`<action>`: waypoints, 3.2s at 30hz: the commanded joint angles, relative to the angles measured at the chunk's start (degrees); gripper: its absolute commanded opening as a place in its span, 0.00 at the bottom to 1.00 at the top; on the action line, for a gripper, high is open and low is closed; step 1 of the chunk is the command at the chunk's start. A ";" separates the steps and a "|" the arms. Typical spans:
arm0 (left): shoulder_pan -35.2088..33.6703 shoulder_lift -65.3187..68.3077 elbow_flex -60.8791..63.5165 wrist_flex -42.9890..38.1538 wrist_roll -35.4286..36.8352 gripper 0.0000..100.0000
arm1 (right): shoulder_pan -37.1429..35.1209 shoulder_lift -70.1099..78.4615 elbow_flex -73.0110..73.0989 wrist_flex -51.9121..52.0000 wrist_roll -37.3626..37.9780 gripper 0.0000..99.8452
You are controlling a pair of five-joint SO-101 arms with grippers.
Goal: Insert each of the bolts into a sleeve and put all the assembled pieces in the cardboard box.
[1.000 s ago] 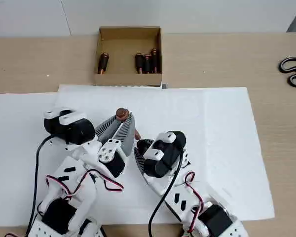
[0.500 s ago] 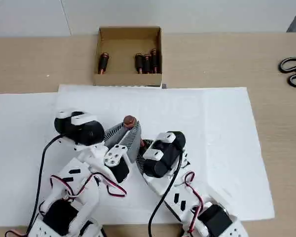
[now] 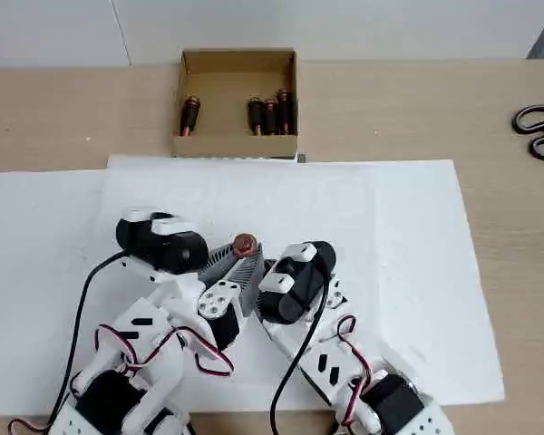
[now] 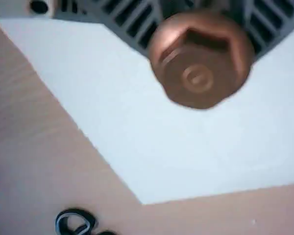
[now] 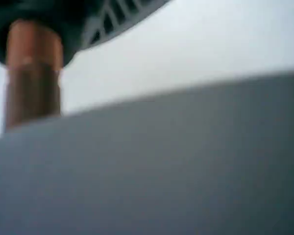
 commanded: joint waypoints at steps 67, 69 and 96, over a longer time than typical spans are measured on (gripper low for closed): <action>-19.34 0.00 -12.44 18.64 -14.77 0.01 | 9.89 -0.40 3.69 -11.91 1.85 0.00; -21.63 0.00 -9.19 18.81 -16.88 0.00 | 12.53 -0.04 3.60 -15.16 0.79 0.00; -33.05 0.00 17.27 2.73 -32.26 0.01 | 18.24 60.35 -37.36 -30.55 -0.88 0.00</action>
